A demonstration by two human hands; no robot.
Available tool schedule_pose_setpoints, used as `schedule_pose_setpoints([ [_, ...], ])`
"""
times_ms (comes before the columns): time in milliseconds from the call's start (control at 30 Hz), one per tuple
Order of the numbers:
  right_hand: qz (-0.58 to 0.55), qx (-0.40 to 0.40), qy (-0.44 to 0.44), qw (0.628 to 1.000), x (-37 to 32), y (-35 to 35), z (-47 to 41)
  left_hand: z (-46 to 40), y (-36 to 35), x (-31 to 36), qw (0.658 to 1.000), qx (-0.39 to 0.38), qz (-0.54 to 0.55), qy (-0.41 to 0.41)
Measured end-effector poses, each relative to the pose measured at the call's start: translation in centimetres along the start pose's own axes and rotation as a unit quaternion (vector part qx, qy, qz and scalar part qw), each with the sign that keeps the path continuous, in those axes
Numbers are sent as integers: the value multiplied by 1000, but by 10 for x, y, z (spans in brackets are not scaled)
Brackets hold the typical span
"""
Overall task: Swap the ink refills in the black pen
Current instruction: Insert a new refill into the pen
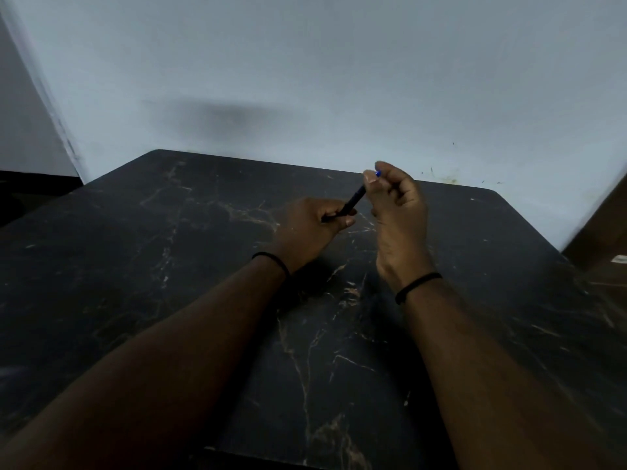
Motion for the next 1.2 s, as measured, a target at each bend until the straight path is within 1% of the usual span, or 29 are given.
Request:
schedule_pose_setpoints([
  [100, 7, -29, -15, 999, 3, -5, 1, 0, 1, -1, 1000, -1, 5, 5],
  [267, 20, 41, 4, 999, 0, 7, -1, 1, 0, 3, 1000, -4, -13, -11],
  [367, 2, 14, 7, 1000, -1, 5, -2, 1, -1, 3, 1000, -4, -6, -12],
  [500, 32, -26, -8, 999, 2, -4, 1, 0, 2, 0, 1000, 7, 0, -3],
  [567, 26, -12, -8, 1000, 3, -4, 2, 0, 3, 0, 1000, 11, -3, -3],
  [667, 23, 28, 5, 999, 1, 3, 1, 0, 3, 1, 1000, 9, -9, -13],
  [700, 27, 29, 11, 999, 0, 4, 1, 0, 2, 2, 1000, 6, -12, -17],
  [767, 26, 5, 11, 1000, 1, 1, -1, 0, 2, 3, 1000, 4, -7, -17],
  [867, 34, -45, -18, 998, 7, -8, -2, -1, 2, 1, 1000, 7, -3, -10],
  [933, 51, -64, -15, 997, 8, -12, 0, 0, 3, 2, 1000, 5, -6, -16],
  [1100, 40, -24, 18, 999, 1, -4, 0, -1, 3, 4, 1000, 4, -11, -16],
  [1200, 39, -35, 22, 998, 0, -5, -3, 0, 2, 7, 1000, 3, -15, -22],
])
Point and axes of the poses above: each hand's wrist, its own z-axis away from the middle knuckle, its own y-axis out of the back of the hand, x = y × z, the point moved 9 cm from there along -z, towards the middle knuckle, and after that the axes turned 4 degrees about -y, right-handed, at the moved point
